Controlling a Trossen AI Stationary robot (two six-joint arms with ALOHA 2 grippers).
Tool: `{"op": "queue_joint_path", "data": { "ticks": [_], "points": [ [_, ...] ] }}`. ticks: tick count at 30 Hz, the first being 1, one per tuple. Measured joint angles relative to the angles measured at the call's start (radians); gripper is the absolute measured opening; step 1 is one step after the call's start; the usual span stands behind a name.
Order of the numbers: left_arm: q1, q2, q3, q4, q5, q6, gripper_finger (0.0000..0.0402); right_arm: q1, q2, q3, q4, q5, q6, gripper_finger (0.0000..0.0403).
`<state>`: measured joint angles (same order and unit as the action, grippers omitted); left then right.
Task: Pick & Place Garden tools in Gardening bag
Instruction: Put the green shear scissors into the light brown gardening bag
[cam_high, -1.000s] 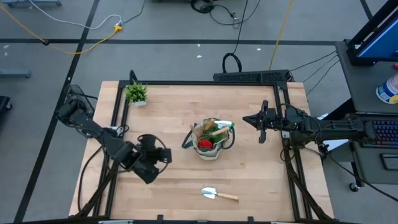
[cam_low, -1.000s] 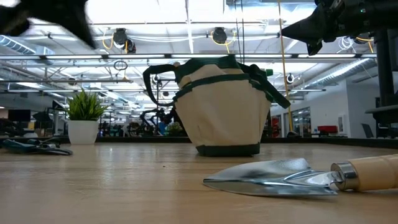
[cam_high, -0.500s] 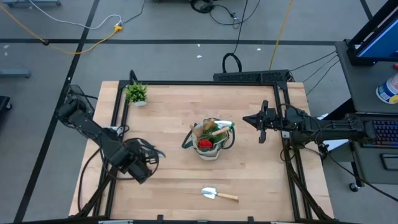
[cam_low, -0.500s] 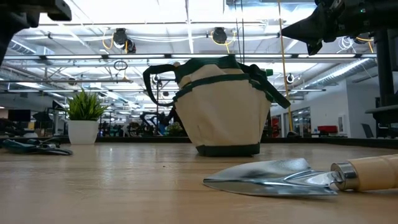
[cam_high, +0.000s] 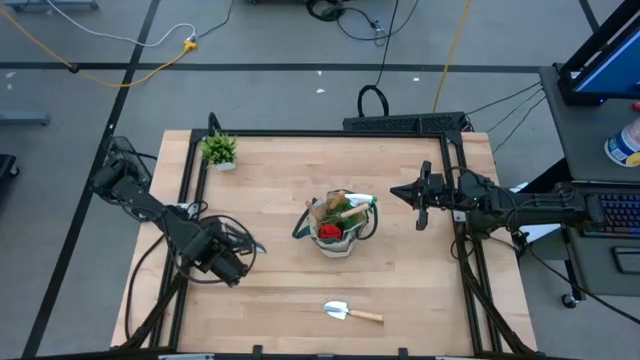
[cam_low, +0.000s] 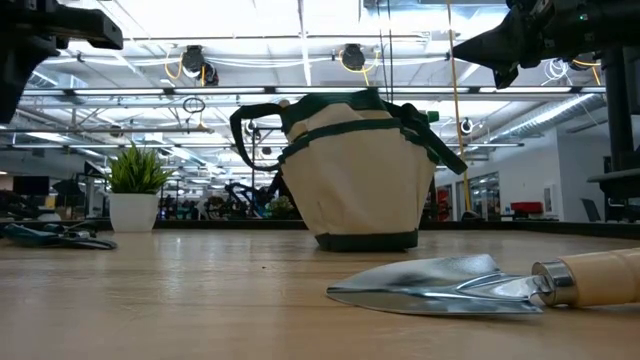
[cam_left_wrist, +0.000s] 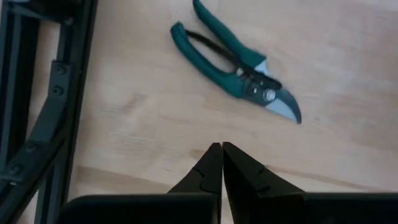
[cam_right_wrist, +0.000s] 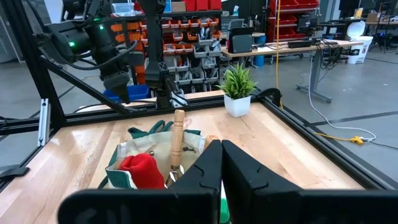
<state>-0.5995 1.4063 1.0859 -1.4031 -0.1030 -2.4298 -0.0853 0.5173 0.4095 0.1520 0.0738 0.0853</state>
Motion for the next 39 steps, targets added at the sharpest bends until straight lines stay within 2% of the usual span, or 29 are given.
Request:
{"op": "queue_joint_path", "data": {
  "ticks": [6, 12, 21, 26, 32, 39],
  "points": [
    [0.011, 0.000, -0.037, 0.001, -0.021, -0.010, 0.0046, 0.000, 0.000, 0.000, 0.000, 0.000, 0.000, 0.0000],
    [0.029, 0.000, -0.112, 0.069, -0.029, -0.015, 0.0085, 0.000, 0.000, 0.000, 0.000, 0.000, 0.005, 0.0000],
    [0.071, 0.000, -0.188, 0.104, -0.030, -0.019, 0.0165, 0.000, 0.000, 0.000, 0.000, 0.000, 0.007, 0.0000],
    [0.102, 0.000, -0.269, 0.188, -0.022, -0.023, 0.0202, 0.000, 0.000, 0.000, 0.000, 0.000, 0.007, 0.0000],
    [0.138, 0.000, -0.361, 0.269, 0.017, -0.018, 0.0216, 0.000, 0.000, 0.000, 0.000, 0.000, 0.007, 0.0000],
    [0.179, 0.000, -0.373, 0.267, -0.011, -0.011, 0.0216, 0.000, 0.000, 0.000, 0.000, 0.000, 0.011, 0.0000]
  ]
}}
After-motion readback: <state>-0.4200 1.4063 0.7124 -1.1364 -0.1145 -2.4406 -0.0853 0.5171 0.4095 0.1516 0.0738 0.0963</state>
